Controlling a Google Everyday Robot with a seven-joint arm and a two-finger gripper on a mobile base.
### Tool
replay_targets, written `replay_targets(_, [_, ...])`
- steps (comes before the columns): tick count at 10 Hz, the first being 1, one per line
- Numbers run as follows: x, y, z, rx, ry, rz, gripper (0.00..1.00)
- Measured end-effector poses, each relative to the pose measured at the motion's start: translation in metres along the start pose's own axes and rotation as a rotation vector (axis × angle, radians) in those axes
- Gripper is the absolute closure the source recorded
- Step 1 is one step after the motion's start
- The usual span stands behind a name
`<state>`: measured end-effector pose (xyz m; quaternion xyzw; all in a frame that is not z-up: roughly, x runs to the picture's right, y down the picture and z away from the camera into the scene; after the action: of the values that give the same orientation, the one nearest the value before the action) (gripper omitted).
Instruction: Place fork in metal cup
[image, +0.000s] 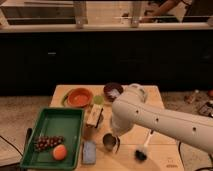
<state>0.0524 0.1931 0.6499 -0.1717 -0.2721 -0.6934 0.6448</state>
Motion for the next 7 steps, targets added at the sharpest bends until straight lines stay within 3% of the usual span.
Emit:
replay_targets(4, [-0.002, -0.012, 0.018, 0.056, -0.059, 0.021, 1.00])
replay_targets(7, [-0.006, -0.021, 0.030, 0.066, -0.097, 0.025, 1.00])
